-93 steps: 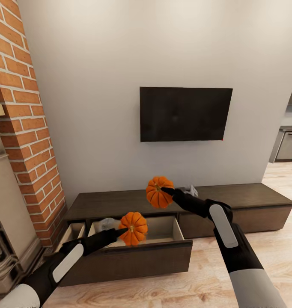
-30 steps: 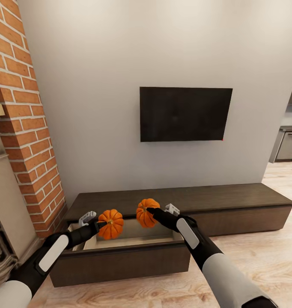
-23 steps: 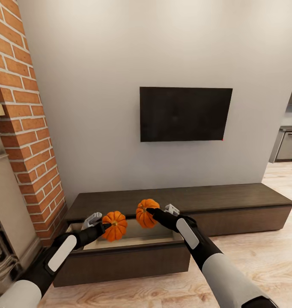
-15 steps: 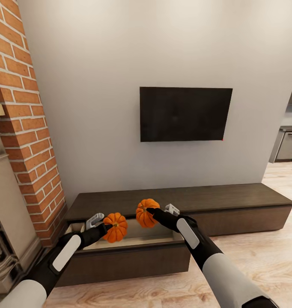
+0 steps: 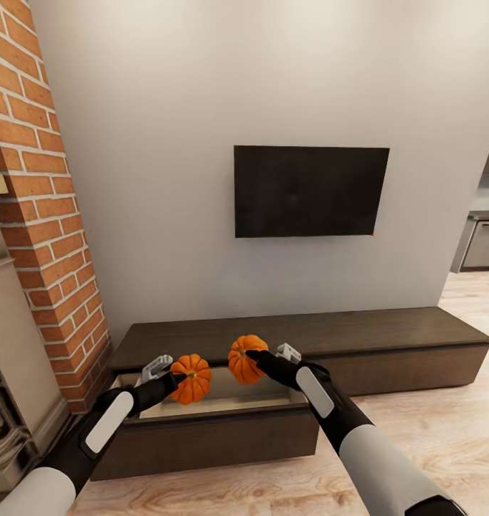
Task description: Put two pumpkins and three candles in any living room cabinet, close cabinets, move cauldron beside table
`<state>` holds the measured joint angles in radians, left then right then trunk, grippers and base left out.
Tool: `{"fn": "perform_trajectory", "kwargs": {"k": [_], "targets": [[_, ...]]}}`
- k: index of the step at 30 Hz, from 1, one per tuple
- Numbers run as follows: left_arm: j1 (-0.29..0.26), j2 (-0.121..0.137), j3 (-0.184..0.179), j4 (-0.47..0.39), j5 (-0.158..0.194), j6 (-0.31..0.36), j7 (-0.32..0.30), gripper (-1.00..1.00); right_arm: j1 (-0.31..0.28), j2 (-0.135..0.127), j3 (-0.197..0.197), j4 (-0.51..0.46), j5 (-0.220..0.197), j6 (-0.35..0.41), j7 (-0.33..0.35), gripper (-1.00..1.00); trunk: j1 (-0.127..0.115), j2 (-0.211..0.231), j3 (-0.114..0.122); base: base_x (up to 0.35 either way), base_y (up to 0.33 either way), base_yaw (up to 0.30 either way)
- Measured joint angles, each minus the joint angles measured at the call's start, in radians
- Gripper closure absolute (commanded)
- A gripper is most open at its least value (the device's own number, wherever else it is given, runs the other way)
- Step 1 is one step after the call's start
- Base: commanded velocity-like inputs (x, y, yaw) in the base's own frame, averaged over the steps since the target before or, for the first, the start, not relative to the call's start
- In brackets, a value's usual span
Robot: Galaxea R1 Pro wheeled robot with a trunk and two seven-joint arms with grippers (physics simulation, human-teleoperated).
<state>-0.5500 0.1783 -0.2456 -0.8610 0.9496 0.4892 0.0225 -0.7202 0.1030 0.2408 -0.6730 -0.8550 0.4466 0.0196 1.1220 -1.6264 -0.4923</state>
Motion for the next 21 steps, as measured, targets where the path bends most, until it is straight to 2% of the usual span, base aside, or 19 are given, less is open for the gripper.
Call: {"fn": "perform_trajectory", "kwargs": {"k": [6,8,11,18,21], "targets": [[0.0,0.0,0.001,-0.001,0.003,0.001,-0.003,1.0,-0.005,0.003,0.003,0.029,0.008,-0.018,-0.008,1.0,0.0,0.0,0.0,0.0,0.0,0.0],[0.0,0.0,0.001,-0.001,0.004,0.002,-0.003,1.0,-0.034,0.004,0.009,0.099,0.036,-0.056,-0.009,1.0,0.0,0.0,0.0,0.0,0.0,0.0],[0.0,0.0,0.001,-0.001,0.003,0.002,-0.003,1.0,-0.068,0.007,0.018,0.179,0.043,-0.103,-0.006,1.0,0.0,0.0,0.0,0.0,0.0,0.0],[0.0,0.002,0.002,-0.001,0.002,0.002,-0.003,1.0,-0.078,0.008,0.021,0.204,0.046,-0.118,0.0,1.0,0.0,0.0,0.0,0.006,0.0,0.0],[0.0,0.002,0.011,-0.001,0.001,0.002,-0.003,1.0,-0.078,0.008,0.021,0.205,0.047,-0.119,0.0,1.0,0.0,0.0,0.0,0.144,0.0,0.0]]}}
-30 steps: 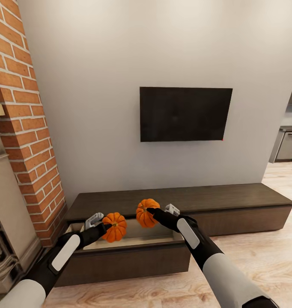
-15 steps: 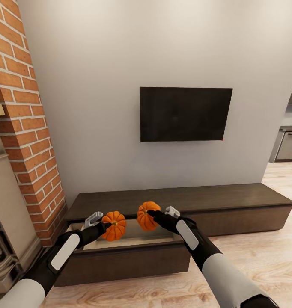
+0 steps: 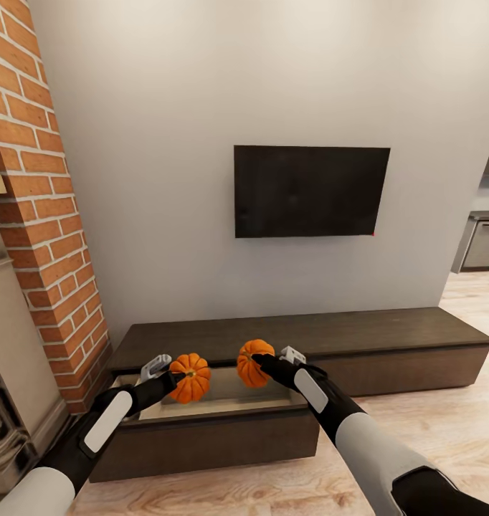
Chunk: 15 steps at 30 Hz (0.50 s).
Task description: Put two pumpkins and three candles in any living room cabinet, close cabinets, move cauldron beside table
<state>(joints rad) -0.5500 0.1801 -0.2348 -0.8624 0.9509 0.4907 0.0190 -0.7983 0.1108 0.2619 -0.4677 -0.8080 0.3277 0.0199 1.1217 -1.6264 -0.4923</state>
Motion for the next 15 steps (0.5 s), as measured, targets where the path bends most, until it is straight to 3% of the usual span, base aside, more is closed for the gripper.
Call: {"fn": "perform_trajectory", "kwargs": {"k": [15], "targets": [[0.0,0.0,0.006,0.0,-0.002,0.0,0.006,1.0,0.0,0.0,0.0,-0.002,-0.001,0.0,0.001,1.0,0.0,0.0,0.0,0.131,0.0,0.0]]}}
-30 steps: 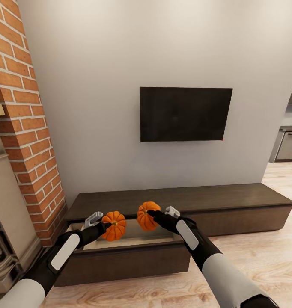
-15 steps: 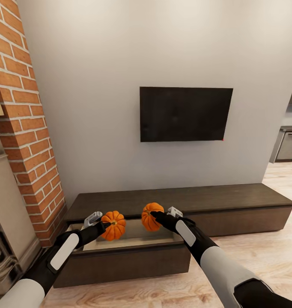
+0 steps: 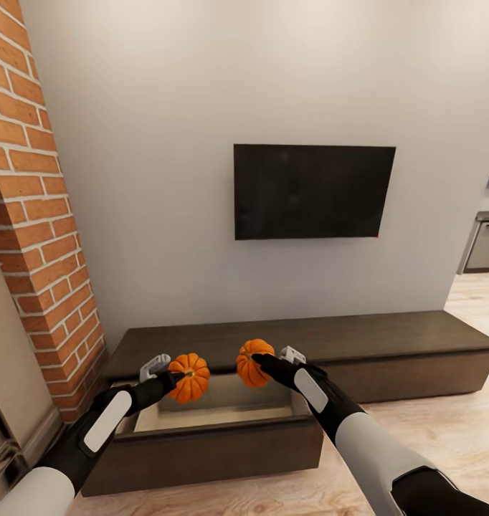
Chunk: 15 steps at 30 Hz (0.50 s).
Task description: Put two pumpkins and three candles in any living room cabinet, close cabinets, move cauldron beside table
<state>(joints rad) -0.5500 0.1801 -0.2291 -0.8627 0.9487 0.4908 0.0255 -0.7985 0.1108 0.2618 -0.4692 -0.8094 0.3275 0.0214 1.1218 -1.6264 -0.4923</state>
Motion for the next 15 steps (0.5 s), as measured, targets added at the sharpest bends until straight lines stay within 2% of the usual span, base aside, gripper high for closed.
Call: {"fn": "perform_trajectory", "kwargs": {"k": [10,15], "targets": [[0.0,0.0,0.004,0.0,-0.006,0.005,0.024,1.0,0.0,0.002,0.003,-0.003,0.0,0.006,-0.001,1.0,0.0,0.0,0.0,0.03,0.0,0.0],[-0.004,-0.003,0.006,-0.022,-0.01,0.014,0.137,1.0,0.0,0.002,0.039,-0.003,0.0,0.009,-0.007,1.0,0.0,0.0,0.0,0.001,0.0,0.0]]}}
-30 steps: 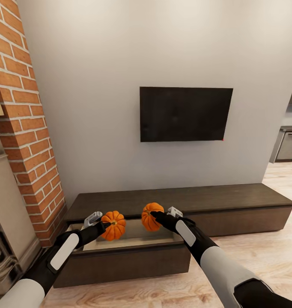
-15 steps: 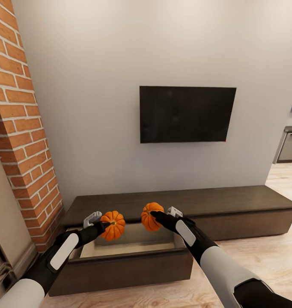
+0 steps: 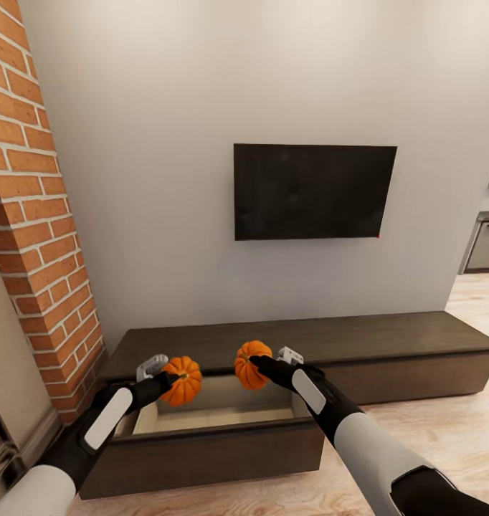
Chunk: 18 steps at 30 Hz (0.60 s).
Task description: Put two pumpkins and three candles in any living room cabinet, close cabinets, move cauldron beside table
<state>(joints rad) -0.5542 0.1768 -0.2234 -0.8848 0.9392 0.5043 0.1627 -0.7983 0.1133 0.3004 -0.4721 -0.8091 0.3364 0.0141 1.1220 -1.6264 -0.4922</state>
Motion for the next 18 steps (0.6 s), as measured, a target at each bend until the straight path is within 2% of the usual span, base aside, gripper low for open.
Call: {"fn": "perform_trajectory", "kwargs": {"k": [3,7,11,13,18], "targets": [[-0.005,-0.002,-0.001,-0.02,0.0,0.003,0.063,1.0,-0.002,0.0,0.009,0.001,0.002,0.002,-0.002,1.0,0.0,0.0,0.0,0.0,0.0,0.0],[-0.007,-0.005,-0.002,-0.026,0.004,0.004,0.096,1.0,-0.006,0.001,0.015,0.001,0.002,0.004,-0.004,1.0,0.0,0.0,0.0,0.0,0.0,0.0],[-0.008,-0.009,-0.003,-0.027,0.004,0.005,0.103,1.0,-0.023,0.001,0.083,0.007,0.003,0.005,-0.031,1.0,0.0,0.0,0.0,0.0,0.0,0.0],[-0.009,-0.01,-0.004,-0.027,0.005,0.005,0.104,1.0,-0.026,0.001,0.104,0.007,0.004,0.004,-0.039,1.0,0.0,0.0,0.0,0.0,0.0,0.0],[-0.012,-0.013,-0.007,-0.025,0.005,0.03,0.128,1.0,-0.029,0.002,0.124,0.007,0.005,0.005,-0.048,1.0,0.0,0.0,0.0,0.0,0.0,0.0]]}}
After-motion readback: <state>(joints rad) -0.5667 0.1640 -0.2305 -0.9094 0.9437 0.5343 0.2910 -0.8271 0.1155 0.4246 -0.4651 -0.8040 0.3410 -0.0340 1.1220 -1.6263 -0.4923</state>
